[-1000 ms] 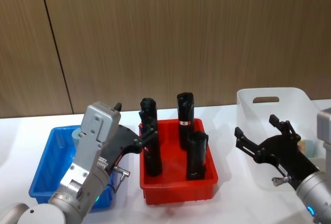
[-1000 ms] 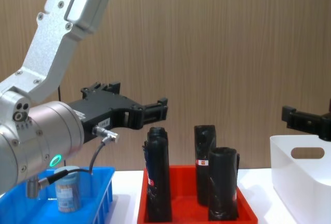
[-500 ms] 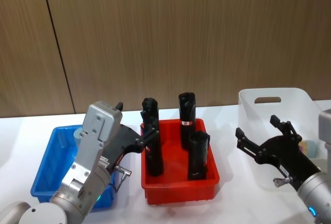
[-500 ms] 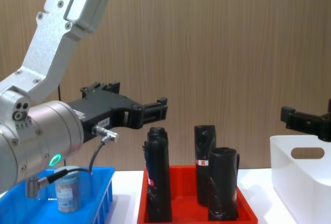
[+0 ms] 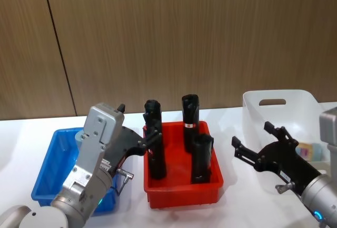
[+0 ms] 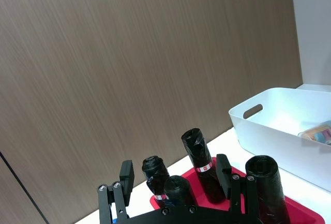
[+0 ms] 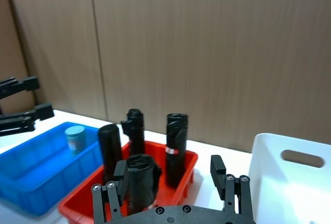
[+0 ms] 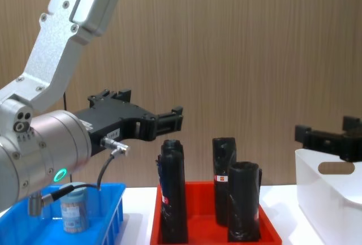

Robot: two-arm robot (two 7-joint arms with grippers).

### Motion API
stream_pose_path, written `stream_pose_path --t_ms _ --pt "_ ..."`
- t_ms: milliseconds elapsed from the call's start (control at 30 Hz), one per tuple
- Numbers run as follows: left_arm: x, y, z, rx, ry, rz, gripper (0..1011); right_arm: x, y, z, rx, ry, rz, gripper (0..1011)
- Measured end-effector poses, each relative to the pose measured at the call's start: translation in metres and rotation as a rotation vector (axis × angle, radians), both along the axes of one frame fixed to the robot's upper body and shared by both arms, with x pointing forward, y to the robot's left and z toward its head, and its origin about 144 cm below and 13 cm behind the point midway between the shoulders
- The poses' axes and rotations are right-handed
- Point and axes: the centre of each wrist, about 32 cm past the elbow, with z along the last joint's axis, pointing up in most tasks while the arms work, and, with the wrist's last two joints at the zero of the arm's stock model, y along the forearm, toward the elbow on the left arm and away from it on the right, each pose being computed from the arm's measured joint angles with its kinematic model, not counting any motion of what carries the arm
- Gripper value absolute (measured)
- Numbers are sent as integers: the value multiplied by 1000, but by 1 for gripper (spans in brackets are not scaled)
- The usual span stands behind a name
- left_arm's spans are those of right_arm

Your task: Pick the cotton swabs from the blue box and place them into the white box.

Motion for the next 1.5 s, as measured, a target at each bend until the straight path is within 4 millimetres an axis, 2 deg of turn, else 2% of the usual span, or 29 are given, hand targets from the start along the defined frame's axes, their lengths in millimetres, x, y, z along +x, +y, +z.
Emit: stream_pose_path --t_ms 200,633,1067,1500 --pt "0 0 0 0 0 0 1003 7 -4 0 1 36 55 1002" --pt "0 0 0 0 0 0 1003 39 -6 -5 10 128 174 1002" --pt "0 0 0 0 0 0 1003 70 4 -15 0 195 234 1002" --pt "0 0 0 0 0 0 1003 88 18 -22 -14 239 268 1002"
